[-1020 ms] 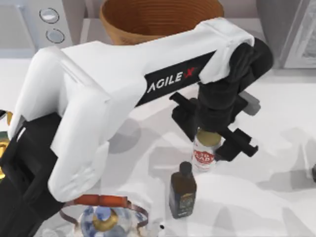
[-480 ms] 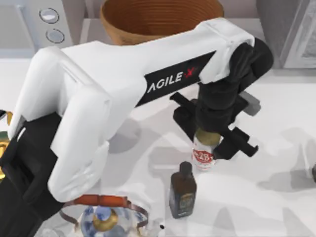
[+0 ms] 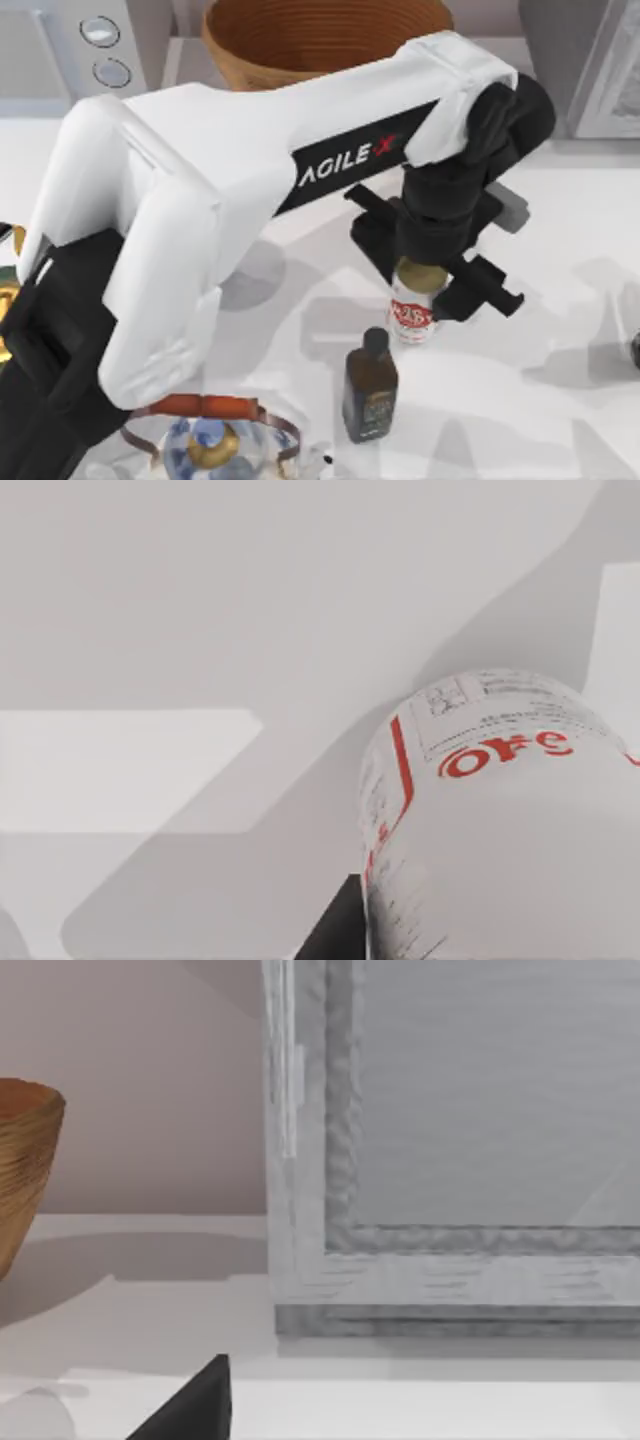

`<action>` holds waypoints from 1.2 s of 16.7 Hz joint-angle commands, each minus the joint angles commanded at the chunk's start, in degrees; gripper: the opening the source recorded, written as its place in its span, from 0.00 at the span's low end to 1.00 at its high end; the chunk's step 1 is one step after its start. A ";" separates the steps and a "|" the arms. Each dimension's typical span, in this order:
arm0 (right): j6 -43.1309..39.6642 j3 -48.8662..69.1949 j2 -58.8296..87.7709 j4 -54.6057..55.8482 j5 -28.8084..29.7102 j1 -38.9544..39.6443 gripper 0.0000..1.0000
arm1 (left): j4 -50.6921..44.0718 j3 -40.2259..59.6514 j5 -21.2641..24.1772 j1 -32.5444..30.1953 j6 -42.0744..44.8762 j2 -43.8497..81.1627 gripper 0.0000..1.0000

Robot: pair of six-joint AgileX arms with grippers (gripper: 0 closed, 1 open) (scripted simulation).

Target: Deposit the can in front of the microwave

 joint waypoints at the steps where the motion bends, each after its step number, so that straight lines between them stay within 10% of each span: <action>1: 0.00 0.00 0.00 0.00 0.00 0.00 1.00 | -1.26 1.35 -0.09 -0.03 -0.01 0.08 0.00; 12: 0.00 0.00 0.00 0.00 0.00 0.00 1.00 | -8.29 8.23 0.11 0.75 0.23 -0.05 0.00; 20: 0.00 0.00 0.00 0.00 0.00 0.00 1.00 | -10.96 7.30 1.31 21.19 9.45 -7.54 0.00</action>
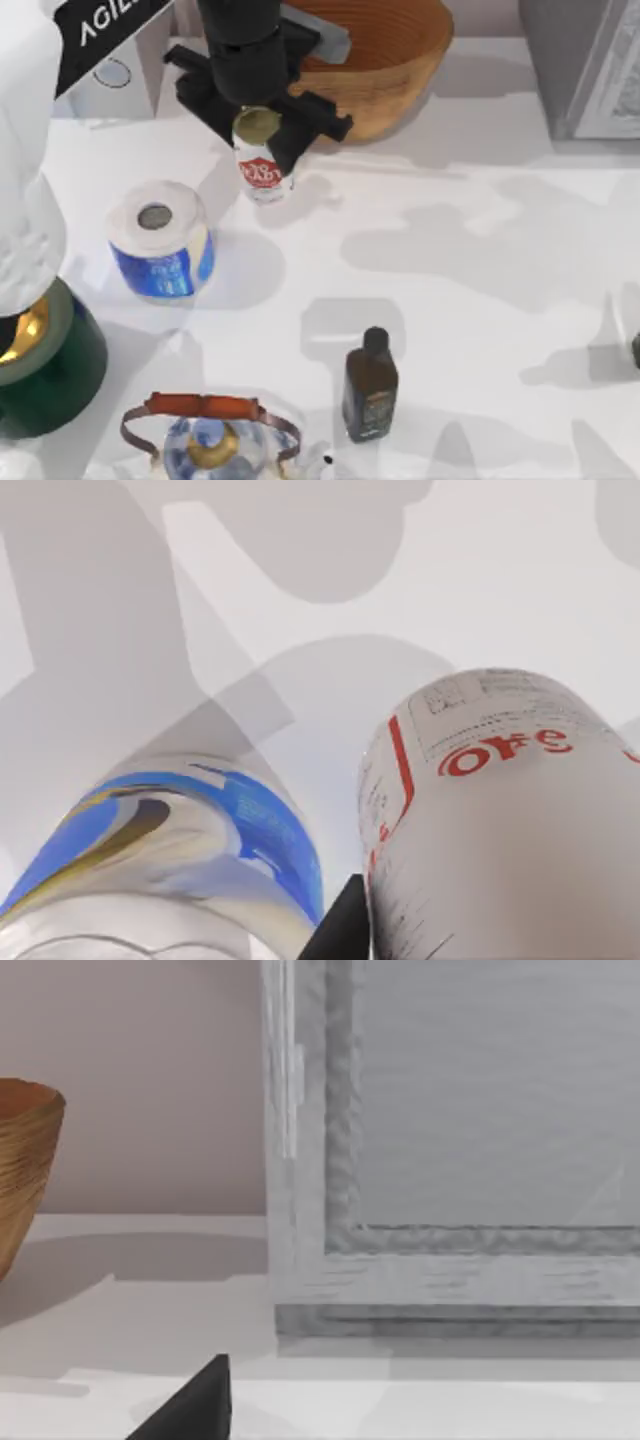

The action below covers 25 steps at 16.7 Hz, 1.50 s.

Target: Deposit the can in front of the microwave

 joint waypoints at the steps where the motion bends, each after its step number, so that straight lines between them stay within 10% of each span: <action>1: 0.00 0.00 0.00 0.00 0.00 0.00 1.00 | 0.24 -0.14 0.26 3.82 1.57 -1.05 0.00; 13: 0.00 0.00 0.00 0.00 0.00 0.00 1.00 | 5.62 -7.16 -1.10 47.13 15.78 -0.40 0.00; 25: 0.00 0.00 0.00 0.00 0.00 0.00 1.00 | 7.24 -10.01 -1.81 50.24 16.66 0.91 0.00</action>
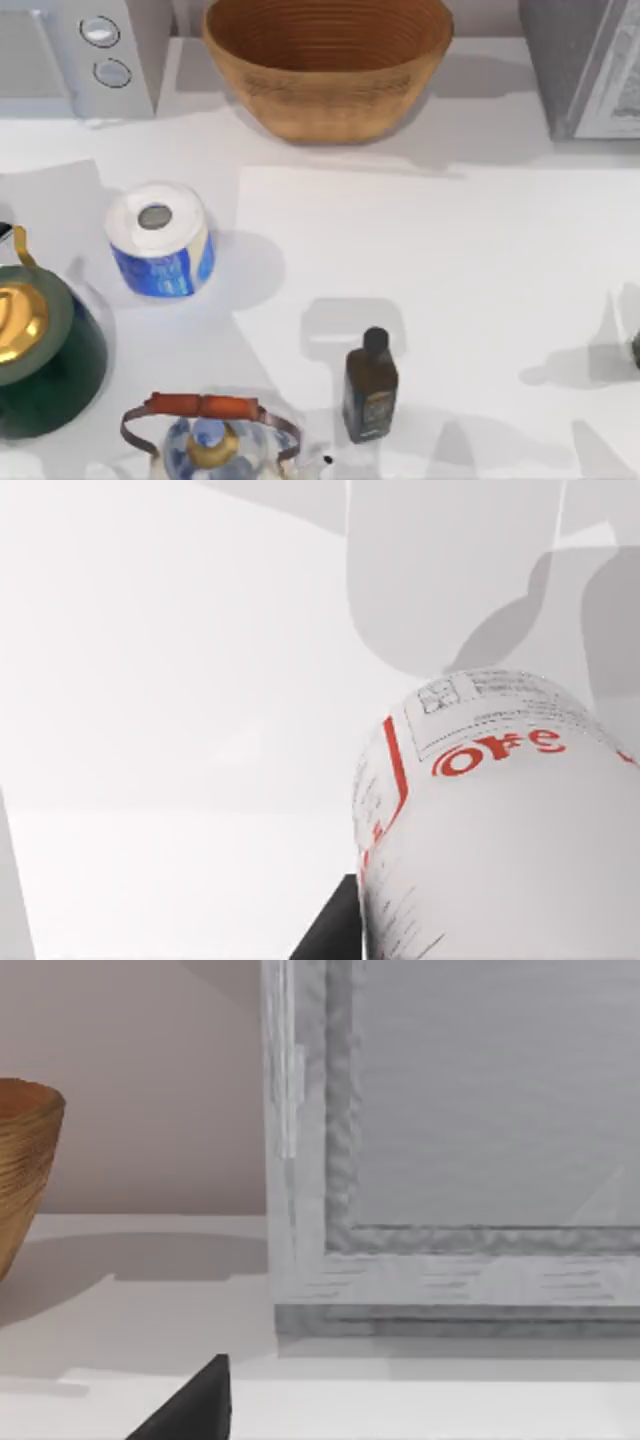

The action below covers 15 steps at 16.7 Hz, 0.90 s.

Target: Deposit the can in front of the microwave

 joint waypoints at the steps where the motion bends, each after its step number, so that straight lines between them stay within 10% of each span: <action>1: 0.00 0.00 0.00 0.00 0.00 0.00 1.00 | 0.36 -0.37 0.01 0.03 -0.01 0.01 0.00; 4: 0.00 0.00 0.00 0.00 0.00 0.00 1.00 | 0.45 -0.46 0.02 0.05 -0.01 0.04 0.00; 15: 0.00 0.00 0.00 0.00 0.00 0.00 1.00 | 0.45 -0.46 0.02 0.05 -0.01 0.04 0.83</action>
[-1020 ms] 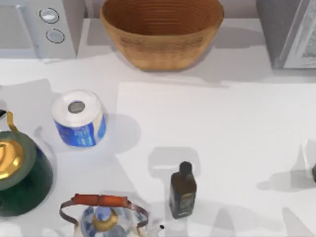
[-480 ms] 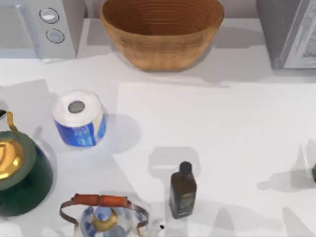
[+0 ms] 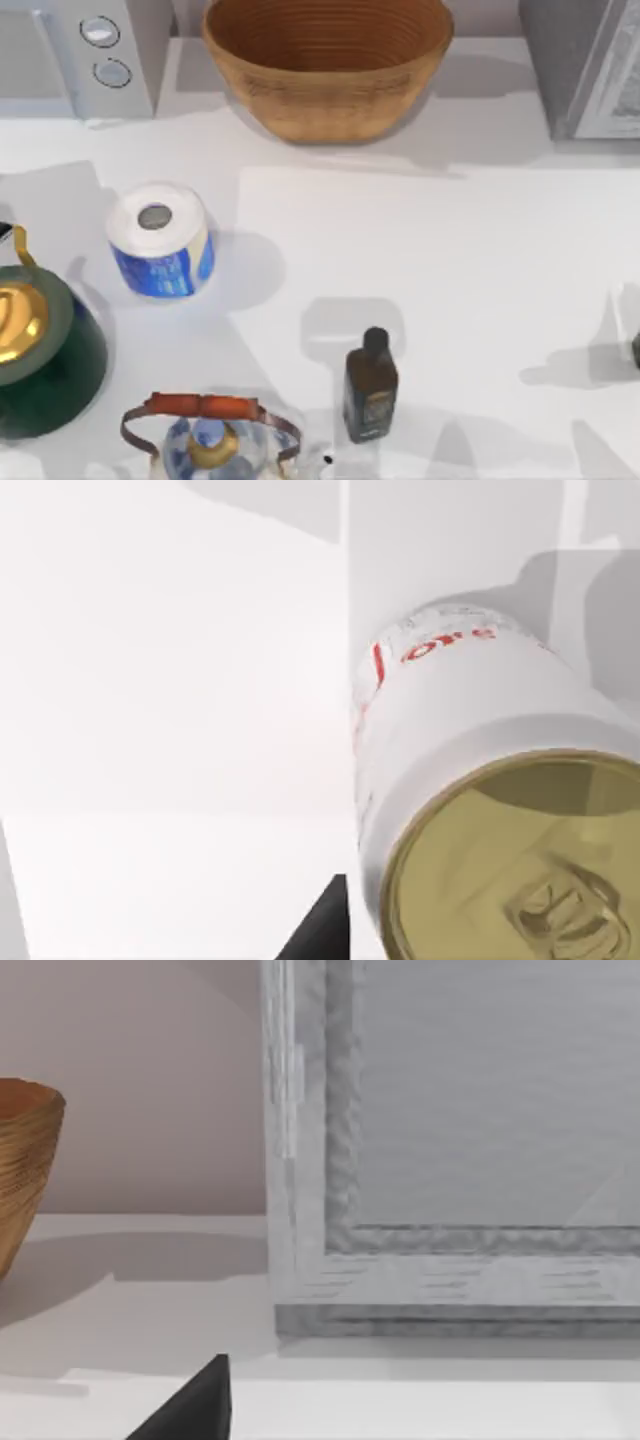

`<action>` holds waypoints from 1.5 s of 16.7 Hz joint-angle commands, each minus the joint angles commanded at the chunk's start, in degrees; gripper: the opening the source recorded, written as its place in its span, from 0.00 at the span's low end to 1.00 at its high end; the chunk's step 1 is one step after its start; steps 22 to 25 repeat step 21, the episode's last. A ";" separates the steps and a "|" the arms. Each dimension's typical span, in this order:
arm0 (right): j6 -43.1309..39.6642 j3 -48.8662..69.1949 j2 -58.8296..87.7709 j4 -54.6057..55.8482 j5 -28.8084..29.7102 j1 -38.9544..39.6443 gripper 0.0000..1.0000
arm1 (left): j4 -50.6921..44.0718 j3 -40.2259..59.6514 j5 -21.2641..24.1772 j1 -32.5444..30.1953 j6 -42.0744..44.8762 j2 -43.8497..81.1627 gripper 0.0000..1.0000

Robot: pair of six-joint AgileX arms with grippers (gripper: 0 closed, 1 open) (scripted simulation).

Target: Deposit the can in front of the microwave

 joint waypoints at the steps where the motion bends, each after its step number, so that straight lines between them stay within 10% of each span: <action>1: 0.00 0.00 0.00 0.00 0.00 0.00 1.00 | 0.00 0.00 0.00 0.00 0.00 0.00 0.90; 25: 0.00 0.00 0.00 0.00 0.00 0.00 1.00 | -10.06 11.37 0.01 -0.14 -0.05 1.32 1.00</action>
